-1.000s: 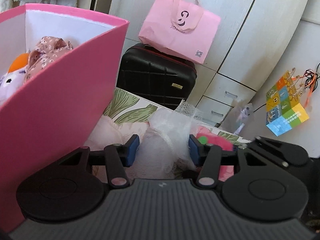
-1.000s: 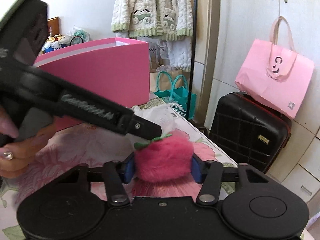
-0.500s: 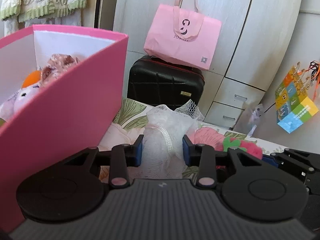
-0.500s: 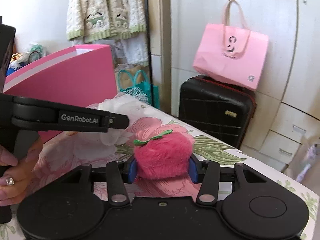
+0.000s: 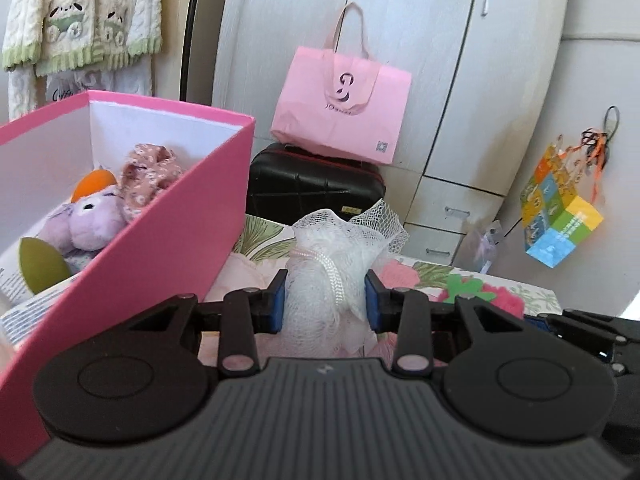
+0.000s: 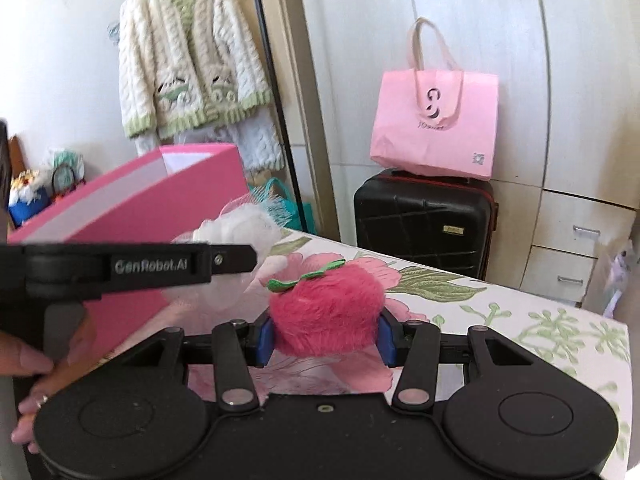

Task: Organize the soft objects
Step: 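Lift and carry both puffs with both grippers over the pink box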

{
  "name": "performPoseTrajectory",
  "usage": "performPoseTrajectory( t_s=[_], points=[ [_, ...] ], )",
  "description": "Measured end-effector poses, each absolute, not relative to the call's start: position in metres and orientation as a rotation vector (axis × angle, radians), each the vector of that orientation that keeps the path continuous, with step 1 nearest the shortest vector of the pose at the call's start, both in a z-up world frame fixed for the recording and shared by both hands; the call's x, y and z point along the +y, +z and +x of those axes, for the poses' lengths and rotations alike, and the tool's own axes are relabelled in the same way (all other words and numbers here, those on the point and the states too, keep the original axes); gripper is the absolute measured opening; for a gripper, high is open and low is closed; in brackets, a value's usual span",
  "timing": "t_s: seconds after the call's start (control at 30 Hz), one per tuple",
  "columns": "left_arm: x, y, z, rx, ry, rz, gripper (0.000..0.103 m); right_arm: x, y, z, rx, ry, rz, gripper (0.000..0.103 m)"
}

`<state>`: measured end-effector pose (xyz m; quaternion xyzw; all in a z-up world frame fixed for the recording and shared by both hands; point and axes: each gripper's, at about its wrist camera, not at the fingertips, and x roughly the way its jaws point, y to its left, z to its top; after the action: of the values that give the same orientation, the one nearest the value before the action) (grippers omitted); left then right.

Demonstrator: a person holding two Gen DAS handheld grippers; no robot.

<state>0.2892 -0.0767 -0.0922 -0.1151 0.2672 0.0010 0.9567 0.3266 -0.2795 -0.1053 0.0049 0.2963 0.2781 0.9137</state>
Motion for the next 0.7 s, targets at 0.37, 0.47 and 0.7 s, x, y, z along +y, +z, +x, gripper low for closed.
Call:
performPoseTrajectory(
  t_s=[0.37, 0.47, 0.7],
  points=[
    [-0.053, -0.088, 0.229, 0.465, -0.08, -0.274, 0.036, -0.283, -0.099, 0.266, 0.609, 0.459, 0.092, 0.053],
    [-0.046, -0.085, 0.214, 0.461, -0.113, -0.253, 0.036, -0.281, -0.096, 0.25, 0.613, 0.447, 0.092, 0.053],
    [-0.037, -0.077, 0.181, 0.485, -0.234, -0.224, 0.036, -0.268, -0.088, 0.211, 0.629, 0.431, 0.057, 0.053]
  ],
)
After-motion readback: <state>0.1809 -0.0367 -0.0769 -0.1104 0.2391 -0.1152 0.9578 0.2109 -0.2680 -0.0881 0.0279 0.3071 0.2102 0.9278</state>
